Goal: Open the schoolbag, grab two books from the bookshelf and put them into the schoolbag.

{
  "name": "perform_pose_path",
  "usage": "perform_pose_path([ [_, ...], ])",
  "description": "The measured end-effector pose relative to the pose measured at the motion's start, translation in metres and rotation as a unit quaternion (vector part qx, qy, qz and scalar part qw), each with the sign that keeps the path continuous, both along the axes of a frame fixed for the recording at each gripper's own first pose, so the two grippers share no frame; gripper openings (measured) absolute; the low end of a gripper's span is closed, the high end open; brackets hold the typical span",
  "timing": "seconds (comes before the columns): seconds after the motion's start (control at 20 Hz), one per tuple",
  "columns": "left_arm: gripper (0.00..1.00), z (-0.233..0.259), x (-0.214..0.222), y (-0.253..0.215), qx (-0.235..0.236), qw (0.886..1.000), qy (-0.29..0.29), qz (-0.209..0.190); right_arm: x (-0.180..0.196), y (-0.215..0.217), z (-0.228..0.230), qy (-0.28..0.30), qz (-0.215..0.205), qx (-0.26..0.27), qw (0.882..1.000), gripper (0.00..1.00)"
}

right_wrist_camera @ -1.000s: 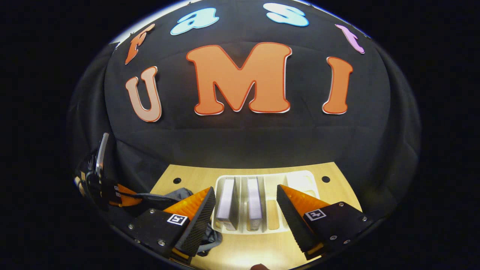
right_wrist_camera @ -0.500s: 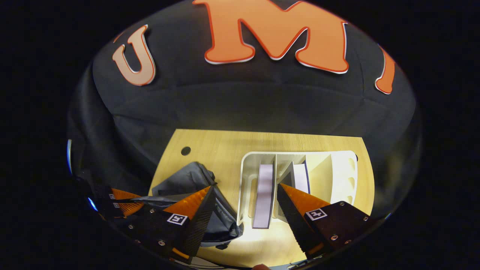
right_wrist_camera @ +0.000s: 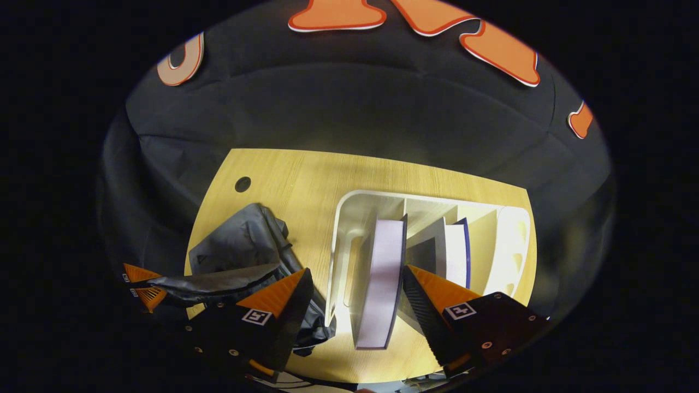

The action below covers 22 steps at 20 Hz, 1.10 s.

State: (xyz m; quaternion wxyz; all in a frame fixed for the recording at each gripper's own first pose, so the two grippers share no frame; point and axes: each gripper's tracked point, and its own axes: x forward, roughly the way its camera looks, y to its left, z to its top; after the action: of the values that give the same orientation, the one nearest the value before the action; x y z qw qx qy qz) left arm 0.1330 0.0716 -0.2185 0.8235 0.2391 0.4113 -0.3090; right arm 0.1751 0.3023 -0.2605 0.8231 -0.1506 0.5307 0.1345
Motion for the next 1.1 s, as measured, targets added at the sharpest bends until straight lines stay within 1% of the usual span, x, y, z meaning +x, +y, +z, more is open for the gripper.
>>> perform_pose_path([
  [0.15,0.02,0.000,0.002,0.001,0.003,1.000,0.000,0.001,0.002,-0.001,-0.020,0.021,-0.011,-0.008,1.000,0.99],
  [0.25,0.02,0.000,0.001,0.000,0.004,1.000,0.001,0.000,0.004,-0.004,-0.030,0.028,-0.018,-0.018,0.999,0.97],
  [0.3,0.02,-0.001,0.002,-0.001,0.003,1.000,0.002,0.001,0.005,-0.006,-0.036,0.029,-0.021,-0.023,0.999,0.87],
  [0.4,0.02,-0.002,0.002,0.001,0.002,1.000,0.003,0.004,0.007,-0.009,-0.043,0.034,-0.037,-0.023,0.998,0.75],
  [0.45,0.02,-0.004,0.002,0.001,0.002,1.000,0.003,0.005,0.005,-0.008,-0.041,0.038,-0.050,-0.015,0.998,0.55],
  [0.5,0.02,-0.004,0.003,0.001,0.002,1.000,0.003,0.005,0.007,-0.007,-0.037,0.039,-0.056,-0.008,0.998,0.40],
  [0.7,0.02,-0.005,0.003,0.002,-0.001,1.000,-0.002,0.003,0.007,-0.005,-0.006,0.001,-0.052,-0.001,0.999,0.38],
  [0.75,0.02,-0.005,0.001,0.001,-0.003,1.000,-0.003,-0.001,0.005,-0.006,0.006,-0.009,-0.052,0.000,0.999,0.48],
  [0.8,0.02,-0.004,0.000,0.000,-0.004,1.000,-0.005,-0.006,0.002,-0.004,0.015,-0.019,-0.057,0.003,0.998,0.48],
  [0.85,0.02,-0.003,0.000,-0.001,-0.006,1.000,-0.007,-0.013,0.000,-0.005,0.027,-0.030,-0.068,0.007,0.997,0.37],
  [0.95,0.02,-0.003,-0.001,0.001,-0.003,0.999,-0.018,-0.029,-0.001,-0.008,0.055,-0.066,-0.087,0.011,0.994,0.37],
  [1.1,0.02,-0.003,-0.005,0.003,0.003,0.998,-0.032,-0.058,-0.013,-0.013,0.106,-0.129,-0.098,0.012,0.987,0.37],
])
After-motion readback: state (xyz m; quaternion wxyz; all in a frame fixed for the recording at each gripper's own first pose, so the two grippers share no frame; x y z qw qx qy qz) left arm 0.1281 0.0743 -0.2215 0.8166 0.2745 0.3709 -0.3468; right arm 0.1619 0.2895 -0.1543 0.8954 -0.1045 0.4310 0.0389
